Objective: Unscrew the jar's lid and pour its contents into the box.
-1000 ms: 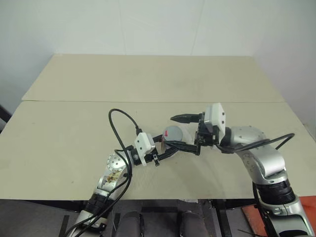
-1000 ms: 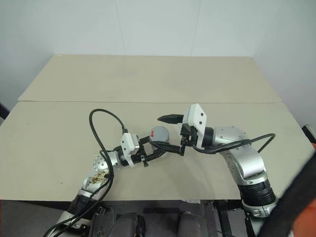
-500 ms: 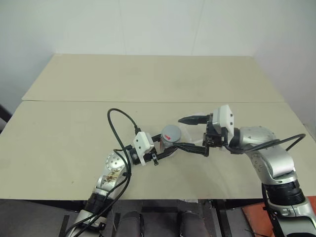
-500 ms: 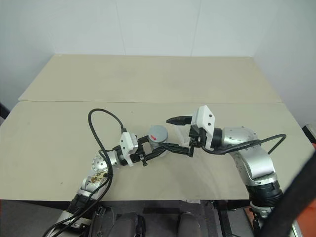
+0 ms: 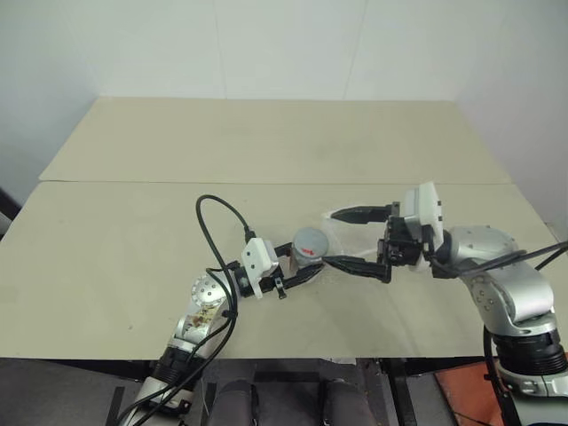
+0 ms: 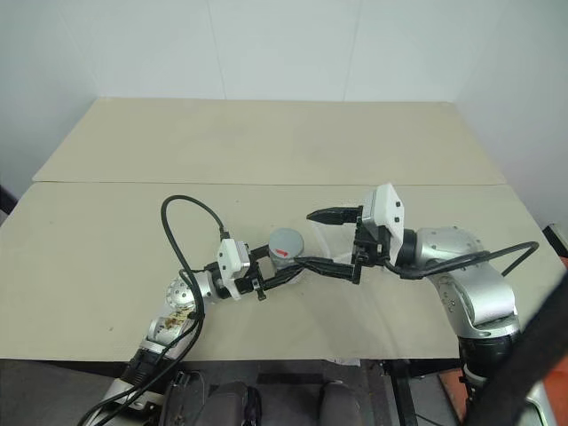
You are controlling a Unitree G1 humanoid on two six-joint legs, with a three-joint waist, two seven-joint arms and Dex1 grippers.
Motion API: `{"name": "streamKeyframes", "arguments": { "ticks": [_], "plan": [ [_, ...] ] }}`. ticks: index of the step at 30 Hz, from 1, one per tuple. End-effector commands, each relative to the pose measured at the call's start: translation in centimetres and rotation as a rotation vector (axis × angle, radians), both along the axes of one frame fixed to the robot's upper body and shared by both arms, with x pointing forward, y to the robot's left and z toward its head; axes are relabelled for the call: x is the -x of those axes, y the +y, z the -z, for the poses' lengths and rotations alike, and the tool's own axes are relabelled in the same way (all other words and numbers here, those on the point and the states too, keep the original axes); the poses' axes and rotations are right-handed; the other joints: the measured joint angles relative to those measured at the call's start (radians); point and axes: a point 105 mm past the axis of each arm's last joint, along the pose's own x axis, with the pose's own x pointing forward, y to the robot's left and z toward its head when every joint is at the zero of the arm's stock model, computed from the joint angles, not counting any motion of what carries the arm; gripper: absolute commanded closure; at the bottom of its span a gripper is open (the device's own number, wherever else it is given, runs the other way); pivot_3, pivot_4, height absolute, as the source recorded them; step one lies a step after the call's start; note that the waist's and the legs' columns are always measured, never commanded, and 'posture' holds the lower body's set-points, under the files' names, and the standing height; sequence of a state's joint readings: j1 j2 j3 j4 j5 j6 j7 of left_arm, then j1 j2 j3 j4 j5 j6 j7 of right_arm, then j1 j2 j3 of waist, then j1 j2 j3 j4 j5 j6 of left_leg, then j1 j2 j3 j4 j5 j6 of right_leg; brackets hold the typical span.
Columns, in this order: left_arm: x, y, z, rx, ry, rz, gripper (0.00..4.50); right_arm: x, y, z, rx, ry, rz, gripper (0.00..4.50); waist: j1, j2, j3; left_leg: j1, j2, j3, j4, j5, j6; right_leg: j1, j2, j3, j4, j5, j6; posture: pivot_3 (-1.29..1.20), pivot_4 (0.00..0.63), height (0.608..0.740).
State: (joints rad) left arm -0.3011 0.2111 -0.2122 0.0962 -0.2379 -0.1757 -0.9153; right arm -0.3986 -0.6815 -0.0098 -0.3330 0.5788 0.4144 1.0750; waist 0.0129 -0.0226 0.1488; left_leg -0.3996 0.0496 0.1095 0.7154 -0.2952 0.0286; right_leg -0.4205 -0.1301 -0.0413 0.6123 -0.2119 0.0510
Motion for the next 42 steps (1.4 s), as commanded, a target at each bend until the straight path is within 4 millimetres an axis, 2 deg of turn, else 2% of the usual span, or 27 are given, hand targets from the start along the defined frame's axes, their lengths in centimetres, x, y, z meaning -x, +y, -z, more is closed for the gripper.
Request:
{"name": "streamKeyframes", "arguments": {
  "ticks": [1,6,11,23,39,42],
  "plan": [
    [0.2,-0.3,-1.1,0.025,-0.046,0.017,2.50,1.1,0.2,-0.1,0.037,-0.023,-0.044,0.06,0.001,0.000,0.000,0.000,0.000,0.000,0.000,0.000,0.000,0.000,0.000,0.000,0.000,0.000,0.000,0.00,0.150,0.740],
    [0.2,-0.3,-1.1,0.025,-0.047,0.015,2.50,1.0,0.3,0.0,0.032,-0.021,-0.031,0.06,-0.001,0.000,0.000,0.000,0.000,0.000,0.000,0.000,0.000,0.000,0.000,0.000,0.000,0.000,0.000,0.00,0.150,0.740],
    [0.2,-0.3,-1.1,0.026,-0.050,0.014,2.50,0.2,1.2,-0.2,0.008,-0.012,-0.010,0.06,-0.002,0.000,0.000,0.000,0.000,0.000,0.000,0.000,0.000,0.000,0.000,0.000,0.000,0.000,0.000,0.00,0.150,0.740],
    [0.3,-0.4,-1.1,0.025,-0.055,0.013,2.50,-0.2,3.0,-0.2,-0.027,-0.004,-0.043,0.06,-0.001,0.000,0.000,0.000,0.000,0.000,0.000,0.000,0.000,0.000,0.000,0.000,0.000,0.000,0.000,0.00,0.150,0.740],
    [0.5,-0.5,-0.9,0.023,-0.050,0.019,2.50,-0.8,3.1,-0.4,-0.054,-0.019,-0.017,0.06,0.000,0.000,0.000,0.000,0.000,0.000,0.000,0.000,-0.001,0.000,0.000,0.000,0.000,0.000,0.000,0.00,0.150,0.740],
    [0.5,-0.5,-0.9,0.022,-0.049,0.022,2.50,-0.7,3.0,-0.4,-0.062,-0.019,-0.015,0.69,-0.001,0.000,0.000,0.000,0.000,0.000,0.000,0.000,-0.001,0.000,0.000,0.000,0.000,0.000,0.000,0.00,0.150,0.740]
  ]
}}
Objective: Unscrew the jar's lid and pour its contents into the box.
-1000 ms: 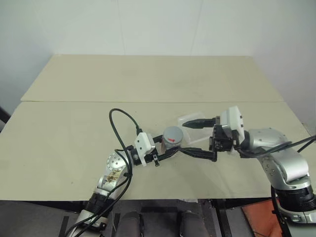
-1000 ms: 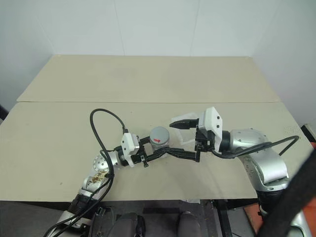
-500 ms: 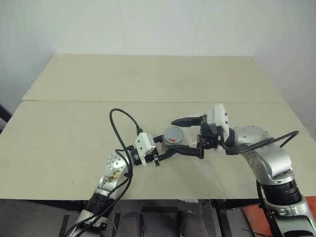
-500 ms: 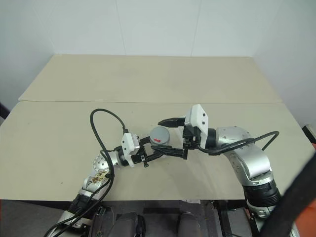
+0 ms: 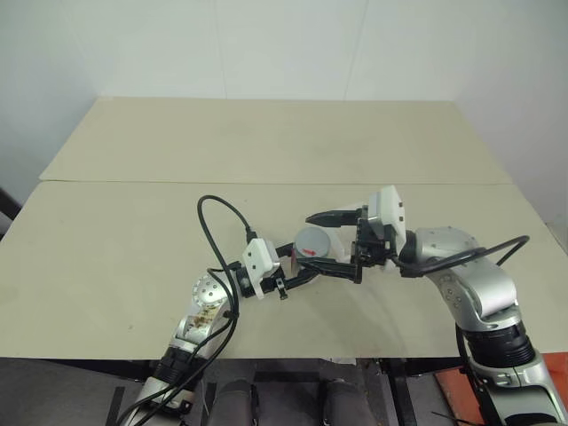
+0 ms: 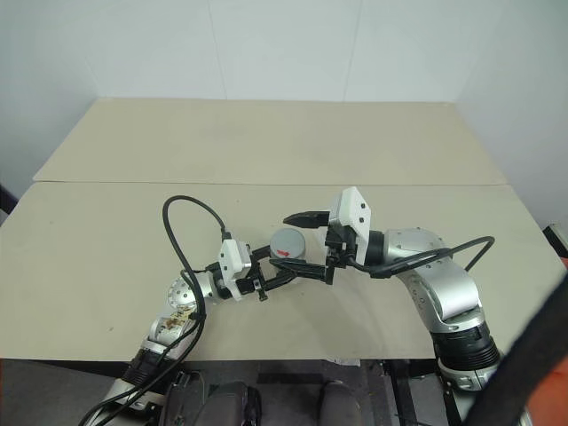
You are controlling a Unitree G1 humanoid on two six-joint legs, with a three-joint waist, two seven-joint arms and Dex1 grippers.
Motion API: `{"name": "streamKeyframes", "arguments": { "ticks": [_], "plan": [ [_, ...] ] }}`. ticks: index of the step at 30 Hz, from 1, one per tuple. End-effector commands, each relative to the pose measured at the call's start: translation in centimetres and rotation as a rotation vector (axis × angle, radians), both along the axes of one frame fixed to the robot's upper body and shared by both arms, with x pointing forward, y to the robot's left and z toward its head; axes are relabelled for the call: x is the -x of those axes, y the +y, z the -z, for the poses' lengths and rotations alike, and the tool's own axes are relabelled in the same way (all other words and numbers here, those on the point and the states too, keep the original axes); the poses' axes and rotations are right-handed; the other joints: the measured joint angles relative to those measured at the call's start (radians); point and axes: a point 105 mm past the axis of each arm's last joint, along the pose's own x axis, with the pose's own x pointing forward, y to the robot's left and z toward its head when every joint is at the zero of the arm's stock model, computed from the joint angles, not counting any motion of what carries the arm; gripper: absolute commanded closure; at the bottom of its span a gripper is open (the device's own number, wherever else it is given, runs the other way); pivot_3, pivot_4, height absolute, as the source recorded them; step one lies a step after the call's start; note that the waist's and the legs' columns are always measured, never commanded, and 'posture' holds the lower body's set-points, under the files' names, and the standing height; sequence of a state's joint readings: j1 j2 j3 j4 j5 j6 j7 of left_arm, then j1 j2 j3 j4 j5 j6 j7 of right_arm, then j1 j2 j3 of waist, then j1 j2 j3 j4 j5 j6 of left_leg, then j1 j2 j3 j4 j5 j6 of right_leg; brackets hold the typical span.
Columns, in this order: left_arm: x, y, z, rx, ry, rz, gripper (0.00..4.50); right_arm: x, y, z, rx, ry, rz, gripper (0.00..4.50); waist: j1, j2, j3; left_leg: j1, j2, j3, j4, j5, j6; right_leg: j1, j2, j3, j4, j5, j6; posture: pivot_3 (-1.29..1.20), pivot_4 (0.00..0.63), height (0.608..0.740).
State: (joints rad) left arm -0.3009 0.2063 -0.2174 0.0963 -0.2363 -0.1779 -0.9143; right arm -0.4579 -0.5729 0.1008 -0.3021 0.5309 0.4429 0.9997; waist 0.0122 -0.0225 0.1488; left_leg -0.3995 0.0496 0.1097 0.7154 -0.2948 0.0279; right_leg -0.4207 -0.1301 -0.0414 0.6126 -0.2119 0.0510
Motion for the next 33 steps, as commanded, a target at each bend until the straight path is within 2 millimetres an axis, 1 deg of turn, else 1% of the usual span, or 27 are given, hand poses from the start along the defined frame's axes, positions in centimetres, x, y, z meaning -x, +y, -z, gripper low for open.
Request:
{"name": "streamKeyframes", "arguments": {
  "ticks": [1,2,3,4,11,15,19,25,28,31,33],
  "plan": [
    [0.4,-0.3,-0.8,0.018,-0.047,0.018,2.50,0.2,-0.2,-1.4,-0.029,-0.065,0.003,0.90,0.000,0.000,0.000,0.000,0.000,0.000,0.000,0.000,0.000,0.000,0.000,0.000,0.000,0.000,0.000,0.00,0.150,0.740],
    [0.3,-0.3,-0.8,0.017,-0.046,0.018,2.50,0.2,-0.2,-1.4,-0.029,-0.065,0.003,1.32,0.000,0.000,0.000,0.000,0.000,0.000,0.000,0.000,0.000,0.000,0.000,0.000,0.000,0.000,0.000,0.00,0.150,0.740],
    [0.3,-0.3,-0.8,0.017,-0.045,0.019,2.50,0.3,-0.2,-1.4,-0.028,-0.065,0.000,1.61,0.000,0.000,0.000,0.000,0.000,0.000,0.000,0.000,0.000,0.000,0.000,0.000,0.000,0.000,0.000,0.00,0.150,0.740],
    [0.3,-0.3,-0.8,0.016,-0.045,0.019,2.50,0.3,-0.1,-1.3,-0.026,-0.066,-0.003,1.72,0.000,0.000,0.000,0.000,0.000,0.000,0.000,0.000,0.000,0.000,0.000,0.000,0.000,0.000,0.000,0.00,0.150,0.740],
    [0.4,-0.4,-0.6,0.012,-0.041,0.023,2.50,0.1,-0.2,-1.2,-0.013,-0.082,0.022,1.72,0.000,0.000,0.000,0.000,0.000,0.000,0.000,0.000,0.000,0.000,0.000,0.000,0.000,0.000,0.000,0.00,0.150,0.740],
    [0.3,-0.3,-0.6,0.007,-0.041,0.021,2.50,-0.1,-0.4,-2.4,-0.068,-0.093,0.038,1.72,0.000,0.000,0.000,0.000,0.000,0.000,0.000,0.000,0.000,0.000,0.000,0.000,0.000,0.000,0.000,0.00,0.150,0.740],
    [0.3,-0.3,-0.5,0.002,-0.046,0.020,2.50,-0.3,-0.7,-3.4,-0.147,-0.050,0.064,1.72,0.000,0.000,0.000,0.000,0.000,0.000,0.000,0.000,0.000,0.000,0.000,0.000,0.000,0.000,0.000,0.00,0.150,0.740],
    [0.2,-0.3,-0.5,-0.007,-0.062,0.013,2.50,-0.1,-1.2,-2.9,-0.187,0.049,0.102,1.72,0.000,0.000,0.000,0.000,0.000,0.000,0.000,0.000,0.000,0.000,0.000,0.000,0.000,0.000,0.000,0.00,0.150,0.740],
    [0.2,-0.3,-0.5,-0.005,-0.062,0.012,2.50,0.0,-1.4,-3.0,-0.207,0.053,0.126,1.72,0.000,0.000,0.000,0.000,0.000,0.000,0.000,0.000,0.001,0.000,0.000,0.000,0.000,0.000,0.000,0.00,0.150,0.740],
    [0.2,-0.3,-0.7,-0.001,-0.067,0.006,2.50,-0.5,-3.0,-3.2,-0.226,0.031,0.229,1.72,0.001,0.000,0.000,0.000,0.000,0.000,0.000,0.000,0.001,0.000,0.000,0.000,0.000,0.000,0.000,0.00,0.150,0.740],
    [0.1,-0.3,-1.0,0.007,-0.072,-0.001,2.50,-1.1,-5.2,-3.3,-0.224,0.002,0.337,1.72,0.004,0.000,0.000,0.000,0.000,0.000,0.000,-0.001,0.001,0.000,0.000,0.000,0.000,0.000,0.000,0.00,0.150,0.740]
  ]
}}
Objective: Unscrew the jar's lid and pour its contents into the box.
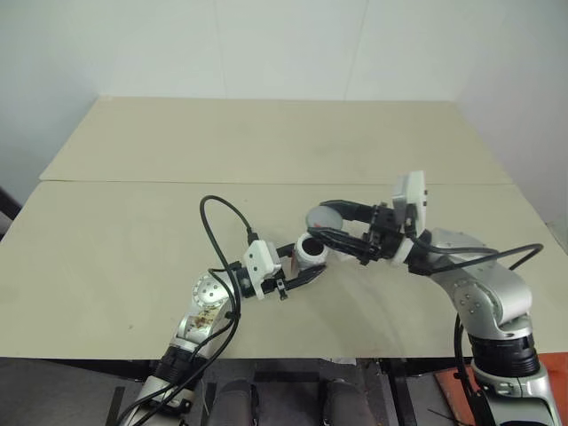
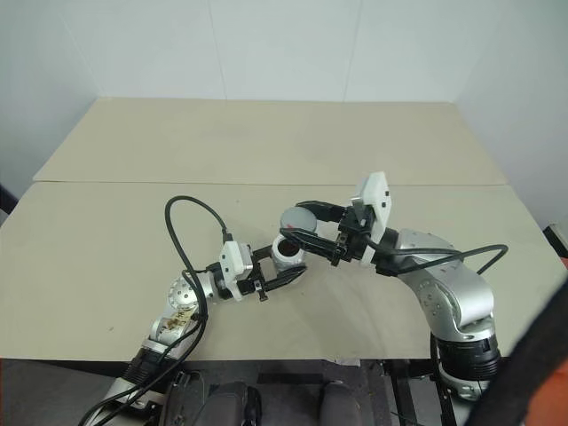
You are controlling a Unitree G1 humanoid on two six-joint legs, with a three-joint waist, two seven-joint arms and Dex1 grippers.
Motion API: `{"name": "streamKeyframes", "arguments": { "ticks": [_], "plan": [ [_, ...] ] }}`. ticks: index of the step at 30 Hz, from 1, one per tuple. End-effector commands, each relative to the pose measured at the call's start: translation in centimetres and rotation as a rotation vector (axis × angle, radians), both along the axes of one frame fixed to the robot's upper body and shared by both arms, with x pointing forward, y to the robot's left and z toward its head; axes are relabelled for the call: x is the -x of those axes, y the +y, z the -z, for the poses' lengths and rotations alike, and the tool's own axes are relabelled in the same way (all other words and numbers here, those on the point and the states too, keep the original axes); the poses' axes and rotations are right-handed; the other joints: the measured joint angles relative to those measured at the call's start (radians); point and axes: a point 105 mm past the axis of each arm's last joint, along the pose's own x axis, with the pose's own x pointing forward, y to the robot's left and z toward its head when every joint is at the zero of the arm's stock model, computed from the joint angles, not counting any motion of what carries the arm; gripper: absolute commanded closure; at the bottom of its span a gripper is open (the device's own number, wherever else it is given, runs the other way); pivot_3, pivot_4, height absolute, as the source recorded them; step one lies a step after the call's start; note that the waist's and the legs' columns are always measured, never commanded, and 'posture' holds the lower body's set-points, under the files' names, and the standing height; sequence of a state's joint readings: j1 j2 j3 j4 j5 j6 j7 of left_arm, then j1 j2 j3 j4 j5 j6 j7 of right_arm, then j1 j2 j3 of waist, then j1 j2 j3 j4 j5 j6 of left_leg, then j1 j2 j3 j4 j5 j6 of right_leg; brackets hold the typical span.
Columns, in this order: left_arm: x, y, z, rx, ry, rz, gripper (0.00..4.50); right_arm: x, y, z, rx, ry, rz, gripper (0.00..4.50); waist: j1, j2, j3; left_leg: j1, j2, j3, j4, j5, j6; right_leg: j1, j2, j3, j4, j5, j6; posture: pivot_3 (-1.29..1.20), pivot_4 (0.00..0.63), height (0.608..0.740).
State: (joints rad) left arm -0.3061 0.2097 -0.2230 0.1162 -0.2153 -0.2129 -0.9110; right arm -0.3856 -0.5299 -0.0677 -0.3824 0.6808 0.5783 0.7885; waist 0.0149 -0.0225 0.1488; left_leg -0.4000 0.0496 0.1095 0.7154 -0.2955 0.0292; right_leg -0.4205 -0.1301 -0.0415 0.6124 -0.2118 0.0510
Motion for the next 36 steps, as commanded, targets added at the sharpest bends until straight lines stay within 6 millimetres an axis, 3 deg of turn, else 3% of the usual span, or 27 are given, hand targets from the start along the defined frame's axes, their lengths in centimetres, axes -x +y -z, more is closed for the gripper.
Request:
{"name": "streamKeyframes", "arguments": {
  "ticks": [1,5,9,16,22,24,26,30,36],
  "plan": [
    [0.1,-0.2,-1.3,0.031,-0.048,0.001,2.50,-0.5,-3.8,-1.4,0.001,-0.072,0.180,1.72,0.002,0.000,0.000,0.000,0.000,0.000,0.000,0.000,0.000,0.000,0.000,0.000,0.000,0.000,0.000,0.00,0.150,0.740],
    [0.0,-0.3,-1.7,0.042,-0.053,-0.001,2.50,-1.7,-8.8,0.0,0.067,-0.016,0.450,1.72,0.001,0.000,0.000,0.000,0.000,0.000,0.000,0.000,0.000,0.000,0.000,0.000,-0.001,0.000,0.000,0.00,0.150,0.740],
    [-0.2,-0.5,-1.9,0.050,-0.060,-0.001,2.50,-2.4,-12.4,3.0,0.187,0.072,0.688,1.72,-0.002,0.000,0.000,0.000,0.000,0.000,0.000,0.000,0.000,0.000,0.000,0.000,0.000,0.000,0.000,0.00,0.150,0.740],
    [-0.8,-0.4,-2.4,0.051,-0.087,-0.034,2.50,-1.9,-15.5,8.6,0.381,0.280,0.838,1.72,-0.004,0.000,0.000,0.000,0.000,0.001,0.000,0.000,0.000,0.000,0.000,0.001,0.000,0.000,0.000,0.00,0.150,0.740],
    [-1.3,-0.2,-3.5,0.085,-0.107,-0.071,2.50,-0.5,-16.0,10.6,0.470,0.462,0.795,1.72,-0.003,0.001,0.000,0.000,0.000,0.000,0.000,-0.002,0.003,0.000,0.000,0.001,0.000,0.000,0.000,0.00,0.150,0.740],
    [-1.5,-0.3,-3.6,0.087,-0.114,-0.085,2.50,0.2,-16.0,10.9,0.483,0.509,0.766,1.72,-0.002,0.001,0.000,0.000,0.000,0.000,0.000,-0.002,0.003,0.000,0.000,0.001,-0.001,0.000,0.000,0.00,0.150,0.740],
    [-1.8,-0.3,-3.7,0.087,-0.122,-0.096,2.50,1.0,-15.6,10.5,0.488,0.511,0.698,1.02,0.002,0.001,0.000,0.000,0.000,-0.001,0.000,-0.002,0.004,0.001,0.000,0.000,-0.001,0.000,0.000,0.00,0.150,0.740],
    [-2.4,0.2,-3.4,0.085,-0.125,-0.137,2.50,1.9,-15.2,9.0,0.503,0.485,0.651,0.01,0.002,0.000,0.000,0.000,0.000,-0.001,0.000,-0.002,0.004,0.001,0.000,0.000,-0.001,0.000,0.000,0.00,0.150,0.740],
    [-3.8,0.2,-3.6,0.047,-0.127,-0.178,2.50,2.0,-15.8,7.2,0.521,0.398,0.723,0.01,-0.001,0.000,0.000,0.000,0.000,-0.002,0.000,-0.002,0.004,0.001,0.000,0.000,-0.001,0.000,0.000,0.00,0.150,0.740]
  ]
}}
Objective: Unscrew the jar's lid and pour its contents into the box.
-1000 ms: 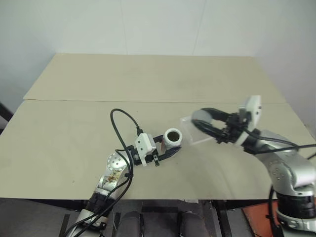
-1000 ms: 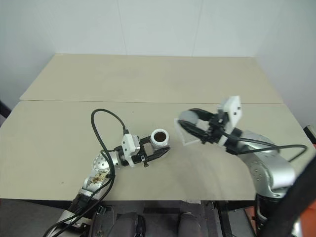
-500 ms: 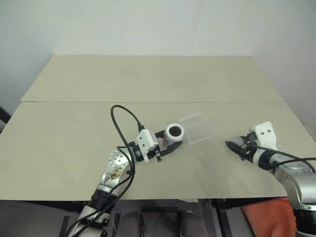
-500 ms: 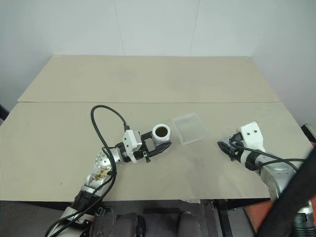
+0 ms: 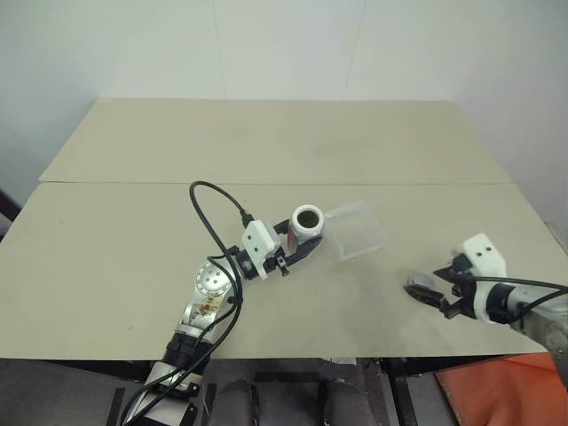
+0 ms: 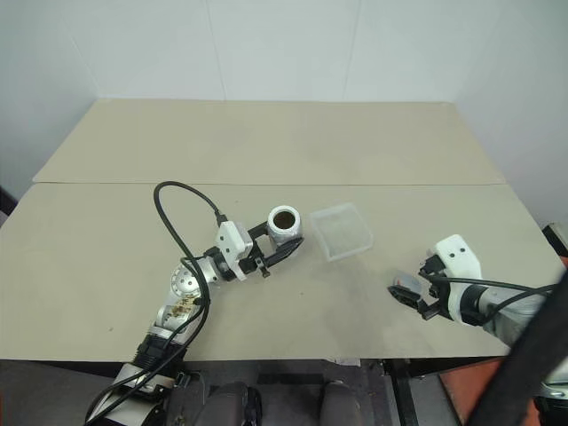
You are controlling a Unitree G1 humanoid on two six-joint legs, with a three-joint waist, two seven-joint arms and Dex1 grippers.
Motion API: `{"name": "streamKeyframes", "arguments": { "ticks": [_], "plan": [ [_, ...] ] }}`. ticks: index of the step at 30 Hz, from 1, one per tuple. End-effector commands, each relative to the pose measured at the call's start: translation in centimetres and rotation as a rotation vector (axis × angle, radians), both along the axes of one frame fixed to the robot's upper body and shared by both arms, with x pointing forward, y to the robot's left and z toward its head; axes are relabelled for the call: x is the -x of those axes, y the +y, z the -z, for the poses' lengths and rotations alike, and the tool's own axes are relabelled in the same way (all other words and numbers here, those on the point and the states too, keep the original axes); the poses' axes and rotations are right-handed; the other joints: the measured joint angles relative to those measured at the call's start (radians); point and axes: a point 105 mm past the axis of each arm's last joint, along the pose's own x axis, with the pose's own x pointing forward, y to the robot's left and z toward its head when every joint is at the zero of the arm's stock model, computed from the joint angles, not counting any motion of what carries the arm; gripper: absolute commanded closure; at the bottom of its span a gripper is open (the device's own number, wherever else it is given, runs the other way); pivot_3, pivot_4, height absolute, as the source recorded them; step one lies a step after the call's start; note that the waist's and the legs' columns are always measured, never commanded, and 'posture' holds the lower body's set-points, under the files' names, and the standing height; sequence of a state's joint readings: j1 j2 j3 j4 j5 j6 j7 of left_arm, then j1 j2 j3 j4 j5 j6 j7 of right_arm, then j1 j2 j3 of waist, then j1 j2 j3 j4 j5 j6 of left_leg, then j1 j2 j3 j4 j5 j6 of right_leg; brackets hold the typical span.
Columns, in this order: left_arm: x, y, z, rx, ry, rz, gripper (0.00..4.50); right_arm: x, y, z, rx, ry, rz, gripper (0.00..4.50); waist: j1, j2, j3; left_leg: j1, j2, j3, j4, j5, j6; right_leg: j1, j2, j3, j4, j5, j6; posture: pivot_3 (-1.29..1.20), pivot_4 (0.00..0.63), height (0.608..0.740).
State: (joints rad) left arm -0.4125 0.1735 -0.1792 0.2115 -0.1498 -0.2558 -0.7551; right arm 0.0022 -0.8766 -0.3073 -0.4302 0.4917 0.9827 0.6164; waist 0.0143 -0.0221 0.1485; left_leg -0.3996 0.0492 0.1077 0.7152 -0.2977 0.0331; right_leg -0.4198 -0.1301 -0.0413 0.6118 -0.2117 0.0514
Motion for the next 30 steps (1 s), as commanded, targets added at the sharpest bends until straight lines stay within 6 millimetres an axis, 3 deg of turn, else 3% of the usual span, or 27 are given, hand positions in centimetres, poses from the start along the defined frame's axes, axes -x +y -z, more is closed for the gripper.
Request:
{"name": "streamKeyframes", "arguments": {
  "ticks": [1,5,9,14,18,22,26,30],
  "plan": [
    [-0.7,-0.3,-2.0,0.011,-0.063,-0.004,2.50,-0.3,-0.5,-2.3,0.061,-0.112,0.030,0.01,0.000,0.000,0.000,0.000,0.000,0.000,0.000,0.000,0.000,0.000,0.000,0.000,0.000,0.000,0.000,0.00,0.150,0.740],
    [-2.1,-0.6,-3.2,-0.008,-0.095,-0.012,2.50,-0.7,-0.7,-3.7,0.091,-0.220,0.075,0.01,0.004,0.000,0.000,-0.001,0.000,0.000,0.000,0.000,0.000,0.000,0.000,0.000,0.000,0.000,0.000,0.00,0.150,0.740],
    [-4.5,-1.4,-5.1,-0.001,-0.115,-0.047,2.50,-0.1,1.1,-4.3,0.089,-0.284,0.041,0.01,0.008,0.000,0.000,-0.001,-0.001,0.000,0.000,0.000,0.000,0.000,0.000,0.000,-0.001,0.000,0.000,0.00,0.150,0.740],
    [-7.4,-3.8,-5.8,-0.226,-0.244,-0.108,2.50,1.3,3.2,-4.1,0.071,-0.315,-0.008,0.01,0.013,-0.001,0.001,-0.002,-0.001,0.000,0.000,0.000,-0.001,0.000,0.000,0.000,-0.001,0.000,0.001,0.00,0.150,0.740],
    [-8.6,-6.2,-5.7,-0.540,-0.524,-0.148,2.50,2.6,4.1,-3.1,0.024,-0.303,-0.023,0.01,0.027,-0.003,0.001,-0.003,-0.002,0.000,0.000,0.000,0.000,0.000,0.000,-0.001,-0.002,0.000,0.001,0.00,0.150,0.740],
    [-9.3,-8.2,-7.6,-0.643,-0.760,-0.243,2.50,3.2,4.3,-2.4,0.030,-0.278,-0.019,0.01,0.026,-0.004,0.002,-0.005,-0.002,0.000,0.001,0.000,0.000,-0.002,0.000,-0.001,-0.002,0.000,0.001,0.00,0.150,0.740],
    [-9.3,-9.5,-8.9,-0.828,-1.168,-0.305,2.50,3.8,4.6,-2.8,0.043,-0.286,-0.044,0.01,0.027,-0.007,0.004,-0.007,-0.002,-0.001,0.001,0.000,0.001,-0.003,0.000,-0.002,-0.002,0.000,0.001,0.00,0.150,0.740],
    [-8.3,-10.7,-8.8,-0.942,-1.583,-0.243,2.50,4.2,4.4,-3.1,0.052,-0.290,-0.029,0.01,0.026,-0.008,0.004,-0.007,-0.002,-0.001,0.001,-0.001,0.002,-0.004,0.000,-0.001,-0.002,0.000,0.002,0.00,0.150,0.740]
  ]
}}
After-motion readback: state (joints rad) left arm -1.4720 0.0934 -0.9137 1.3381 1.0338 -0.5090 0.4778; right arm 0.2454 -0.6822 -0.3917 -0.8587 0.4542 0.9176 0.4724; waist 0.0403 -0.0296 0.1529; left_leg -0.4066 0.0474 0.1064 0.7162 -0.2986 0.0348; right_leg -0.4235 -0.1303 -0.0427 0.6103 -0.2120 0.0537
